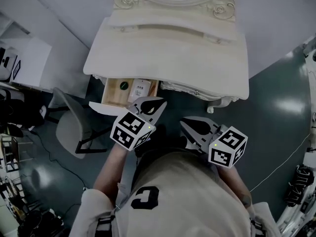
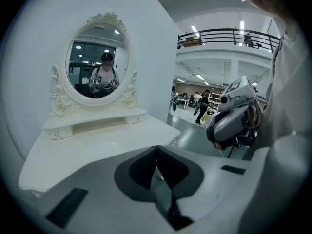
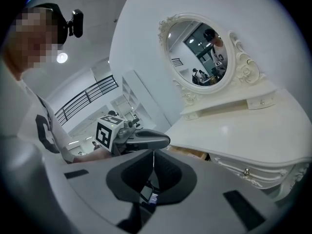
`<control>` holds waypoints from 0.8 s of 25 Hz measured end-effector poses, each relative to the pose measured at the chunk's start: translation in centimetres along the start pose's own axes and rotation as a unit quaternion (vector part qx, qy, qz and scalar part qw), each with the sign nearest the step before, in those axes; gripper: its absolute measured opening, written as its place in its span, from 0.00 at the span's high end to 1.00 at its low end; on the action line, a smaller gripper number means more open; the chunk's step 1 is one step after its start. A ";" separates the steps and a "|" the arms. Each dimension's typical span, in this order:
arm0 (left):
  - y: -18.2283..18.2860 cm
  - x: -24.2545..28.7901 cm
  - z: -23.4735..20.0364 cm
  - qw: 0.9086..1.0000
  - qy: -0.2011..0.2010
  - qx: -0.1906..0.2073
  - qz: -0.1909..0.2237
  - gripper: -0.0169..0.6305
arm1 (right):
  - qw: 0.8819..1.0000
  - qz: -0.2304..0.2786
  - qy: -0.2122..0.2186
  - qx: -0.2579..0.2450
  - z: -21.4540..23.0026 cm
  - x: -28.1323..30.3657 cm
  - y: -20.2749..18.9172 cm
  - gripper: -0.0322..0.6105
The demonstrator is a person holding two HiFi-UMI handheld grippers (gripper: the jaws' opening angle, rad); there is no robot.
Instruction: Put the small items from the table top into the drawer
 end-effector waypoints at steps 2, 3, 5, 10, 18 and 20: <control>0.1 -0.3 1.0 1.000 0.000 0.000 0.002 0.88 | 1.000 0.002 0.007 0.003 -0.2 -0.5 -0.4 0.91; 0.2 -0.5 1.5 1.000 -0.001 -0.003 0.004 0.88 | 1.000 0.003 0.012 0.007 -0.3 -0.7 -0.6 0.91; 0.2 -0.8 2.5 1.000 -0.002 -0.013 0.006 0.88 | 1.000 0.005 0.025 0.018 -0.3 -0.9 -1.1 0.91; -1.6 -2.4 4.0 0.999 0.005 -0.033 -0.005 0.88 | 0.997 0.000 0.056 0.045 -0.9 0.1 -2.8 0.91; -3.2 -5.2 3.4 0.999 -0.004 -0.033 -0.001 0.88 | 0.998 0.002 0.042 0.049 -2.6 1.5 -3.4 0.91; -3.5 -5.9 2.9 0.999 -0.014 -0.030 0.005 0.88 | 0.998 0.005 0.033 0.053 -3.2 2.3 -3.5 0.91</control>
Point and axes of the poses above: the fingertips, and each gripper's own axes: x forward along the fingers, z to its right, y out of its top, the point moved 8 cm from there along -x, backward along the fingers, and after that the axes turned 6 degrees about y, right-handed, at the moved point
